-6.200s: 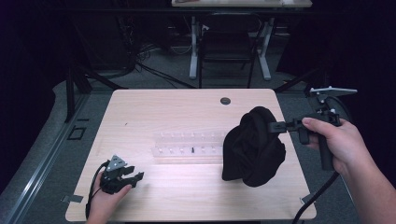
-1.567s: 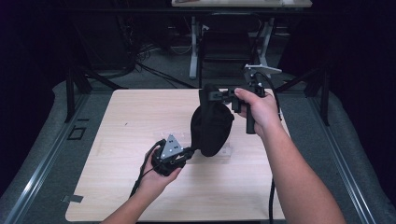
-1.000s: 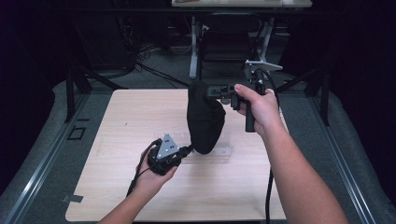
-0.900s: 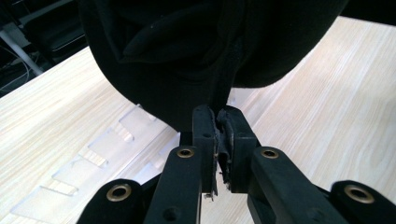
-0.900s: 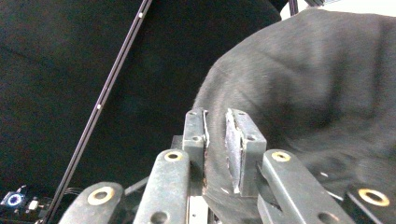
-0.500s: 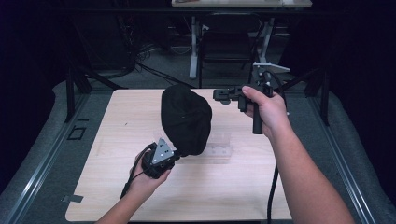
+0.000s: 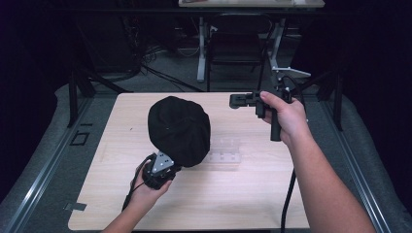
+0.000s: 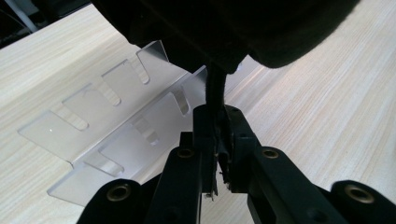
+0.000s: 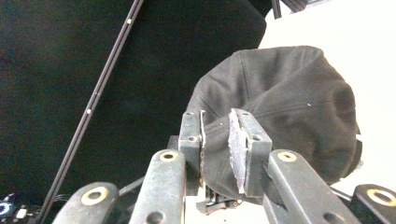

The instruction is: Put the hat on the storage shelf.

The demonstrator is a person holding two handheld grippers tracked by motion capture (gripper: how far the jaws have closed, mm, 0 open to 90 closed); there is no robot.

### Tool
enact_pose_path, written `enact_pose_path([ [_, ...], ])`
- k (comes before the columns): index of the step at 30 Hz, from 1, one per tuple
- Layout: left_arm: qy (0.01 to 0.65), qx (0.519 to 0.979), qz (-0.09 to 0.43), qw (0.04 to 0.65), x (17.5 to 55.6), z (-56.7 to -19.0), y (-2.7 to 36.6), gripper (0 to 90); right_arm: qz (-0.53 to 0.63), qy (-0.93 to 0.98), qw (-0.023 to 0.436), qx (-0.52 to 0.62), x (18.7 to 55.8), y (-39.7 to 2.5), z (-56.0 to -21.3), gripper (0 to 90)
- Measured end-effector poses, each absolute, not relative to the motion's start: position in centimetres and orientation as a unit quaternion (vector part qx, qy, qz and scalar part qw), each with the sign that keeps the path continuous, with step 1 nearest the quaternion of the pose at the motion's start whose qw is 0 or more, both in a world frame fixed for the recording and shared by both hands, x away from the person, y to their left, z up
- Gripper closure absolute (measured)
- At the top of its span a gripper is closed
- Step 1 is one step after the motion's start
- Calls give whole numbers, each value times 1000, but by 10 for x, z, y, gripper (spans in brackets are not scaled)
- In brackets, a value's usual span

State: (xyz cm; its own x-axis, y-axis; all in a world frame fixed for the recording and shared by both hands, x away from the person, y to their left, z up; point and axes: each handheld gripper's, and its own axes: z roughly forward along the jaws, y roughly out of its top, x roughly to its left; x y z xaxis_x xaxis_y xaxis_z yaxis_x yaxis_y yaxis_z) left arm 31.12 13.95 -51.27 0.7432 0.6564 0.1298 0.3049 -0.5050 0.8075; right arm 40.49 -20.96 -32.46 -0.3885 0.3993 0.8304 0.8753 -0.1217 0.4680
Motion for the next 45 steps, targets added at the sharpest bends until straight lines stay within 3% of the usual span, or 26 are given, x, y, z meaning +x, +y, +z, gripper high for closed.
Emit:
enact_pose_path([
  [14,294,838,206,411,312,-514,144,848,-547,-628,208,-514,403,-215,-321,738],
  [24,314,831,216,405,304,-512,158,711,-540,-634,191,-519,400,-220,-320,722],
  [30,339,813,218,421,300,-506,180,576,-514,-661,137,-529,394,-224,-316,695],
  [38,366,803,219,416,295,-508,202,510,-495,-682,81,-532,384,-224,-312,671],
  [45,394,793,213,414,290,-518,224,485,-475,-704,-9,-528,372,-225,-309,631],
])
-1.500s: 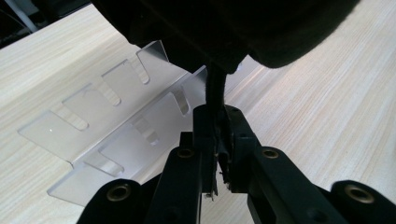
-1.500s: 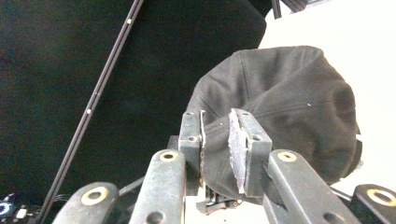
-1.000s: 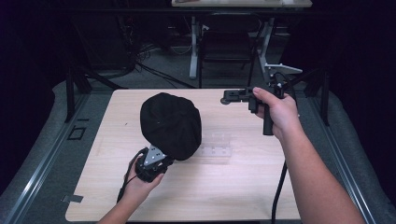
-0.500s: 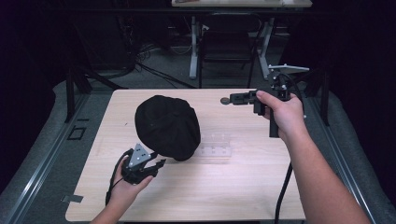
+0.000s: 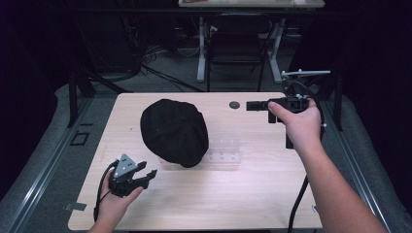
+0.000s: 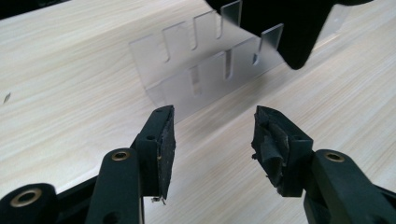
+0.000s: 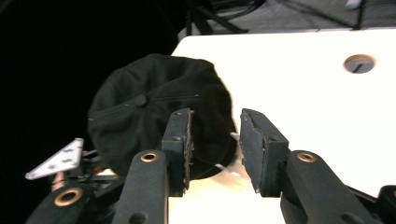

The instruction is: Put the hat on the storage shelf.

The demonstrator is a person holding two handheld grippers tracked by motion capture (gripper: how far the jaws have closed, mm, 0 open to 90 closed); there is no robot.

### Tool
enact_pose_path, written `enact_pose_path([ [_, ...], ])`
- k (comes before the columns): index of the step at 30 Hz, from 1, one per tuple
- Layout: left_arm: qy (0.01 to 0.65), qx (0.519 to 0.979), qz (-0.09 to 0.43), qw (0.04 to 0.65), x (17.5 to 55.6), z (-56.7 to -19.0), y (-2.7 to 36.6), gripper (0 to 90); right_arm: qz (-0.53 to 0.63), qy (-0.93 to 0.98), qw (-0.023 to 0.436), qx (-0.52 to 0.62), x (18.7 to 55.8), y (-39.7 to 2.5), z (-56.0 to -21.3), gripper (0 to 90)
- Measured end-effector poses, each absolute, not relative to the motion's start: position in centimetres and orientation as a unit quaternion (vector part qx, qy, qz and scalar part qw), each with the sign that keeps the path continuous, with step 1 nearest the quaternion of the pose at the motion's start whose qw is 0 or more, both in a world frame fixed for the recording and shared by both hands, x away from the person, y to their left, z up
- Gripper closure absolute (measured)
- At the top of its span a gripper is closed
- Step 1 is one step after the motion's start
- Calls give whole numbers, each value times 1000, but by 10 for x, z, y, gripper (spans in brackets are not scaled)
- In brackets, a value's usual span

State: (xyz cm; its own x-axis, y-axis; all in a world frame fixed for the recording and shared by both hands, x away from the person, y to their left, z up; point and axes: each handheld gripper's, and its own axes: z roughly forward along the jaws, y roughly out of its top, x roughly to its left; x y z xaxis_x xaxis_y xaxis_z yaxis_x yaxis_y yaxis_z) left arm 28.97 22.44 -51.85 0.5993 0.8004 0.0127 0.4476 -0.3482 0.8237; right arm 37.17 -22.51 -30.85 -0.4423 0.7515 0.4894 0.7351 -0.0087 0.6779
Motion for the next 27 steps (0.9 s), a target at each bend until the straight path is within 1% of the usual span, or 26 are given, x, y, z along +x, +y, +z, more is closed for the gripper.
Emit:
enact_pose_path([
  [1,394,793,213,414,290,-518,224,483,475,704,9,528,372,-225,-309,631],
  [4,400,789,218,412,291,-525,231,472,468,708,33,527,368,-226,-309,610],
  [6,407,788,217,407,291,-529,236,472,462,713,65,523,364,-226,-312,588],
  [7,407,788,217,407,291,-529,236,470,462,713,65,523,364,-226,-312,588],
  [9,412,786,215,408,292,-531,238,468,450,718,81,524,361,-228,-317,575],
  [15,416,783,211,412,293,-535,240,460,440,721,95,527,357,-232,-331,556],
  [19,415,781,214,415,293,-536,240,460,427,726,111,528,351,-236,-346,542],
  [20,415,781,213,415,293,-537,240,460,423,728,123,525,347,-236,-353,533],
  [21,415,781,213,415,293,-537,240,460,423,728,123,525,347,-236,-353,533],
  [22,415,782,212,415,293,-538,240,459,419,730,135,523,343,-236,-359,525],
  [24,414,782,211,415,293,-538,240,460,416,733,138,521,340,-237,-363,523],
  [25,414,782,211,416,293,-538,240,459,411,736,147,518,335,-237,-371,522],
  [27,412,783,211,416,292,-538,239,459,394,744,157,516,331,-238,-377,522],
])
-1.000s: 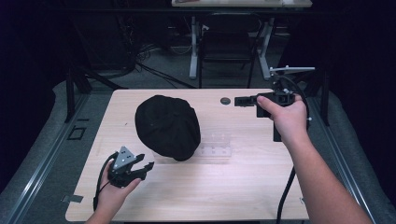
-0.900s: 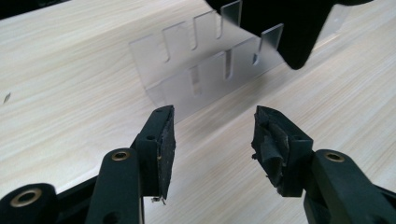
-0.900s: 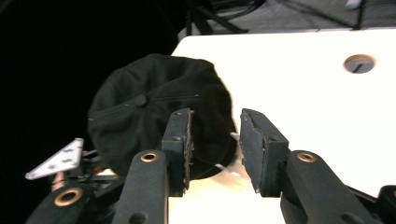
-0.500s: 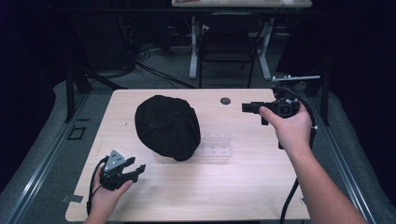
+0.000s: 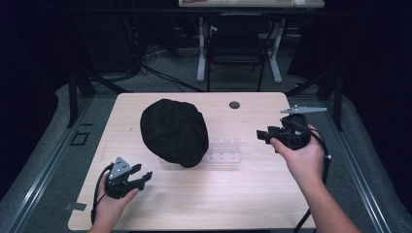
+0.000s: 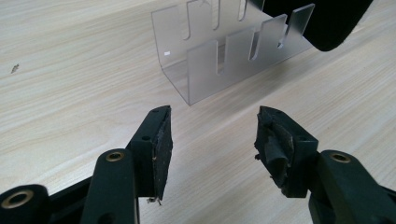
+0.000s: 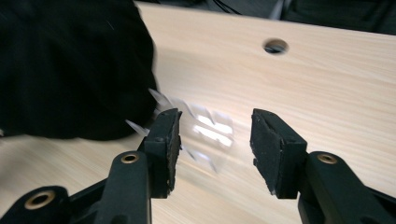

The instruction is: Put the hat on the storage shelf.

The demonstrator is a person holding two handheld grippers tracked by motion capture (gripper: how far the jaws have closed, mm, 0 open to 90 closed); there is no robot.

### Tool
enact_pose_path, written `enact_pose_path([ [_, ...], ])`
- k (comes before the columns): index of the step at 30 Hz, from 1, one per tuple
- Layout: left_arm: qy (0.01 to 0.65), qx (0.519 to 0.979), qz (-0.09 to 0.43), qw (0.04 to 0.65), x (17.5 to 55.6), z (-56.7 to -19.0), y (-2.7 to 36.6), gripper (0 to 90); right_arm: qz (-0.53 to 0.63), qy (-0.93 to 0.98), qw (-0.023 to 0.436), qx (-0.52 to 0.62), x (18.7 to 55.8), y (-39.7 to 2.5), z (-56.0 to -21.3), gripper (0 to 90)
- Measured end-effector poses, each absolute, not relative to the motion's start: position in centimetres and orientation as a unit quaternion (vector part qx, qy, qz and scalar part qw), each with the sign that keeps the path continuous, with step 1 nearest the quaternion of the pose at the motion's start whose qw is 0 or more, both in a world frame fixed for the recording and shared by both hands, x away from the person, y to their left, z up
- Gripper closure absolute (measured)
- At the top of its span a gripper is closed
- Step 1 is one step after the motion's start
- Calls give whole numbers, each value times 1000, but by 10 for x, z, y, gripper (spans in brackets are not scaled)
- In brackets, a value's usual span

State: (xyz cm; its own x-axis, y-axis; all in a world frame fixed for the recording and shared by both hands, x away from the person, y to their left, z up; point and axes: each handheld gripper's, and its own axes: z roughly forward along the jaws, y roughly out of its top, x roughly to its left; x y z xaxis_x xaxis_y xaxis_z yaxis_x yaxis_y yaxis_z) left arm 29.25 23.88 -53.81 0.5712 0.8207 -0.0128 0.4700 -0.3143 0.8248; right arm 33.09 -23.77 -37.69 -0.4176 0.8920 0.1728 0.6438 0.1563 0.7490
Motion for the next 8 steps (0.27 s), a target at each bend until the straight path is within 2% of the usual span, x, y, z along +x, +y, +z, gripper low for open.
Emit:
enact_pose_path([
  [3,410,783,211,418,292,-538,238,459,375,752,185,510,325,-236,-382,521],
  [8,399,782,209,430,290,-535,232,442,375,756,194,501,309,-237,-402,515],
])
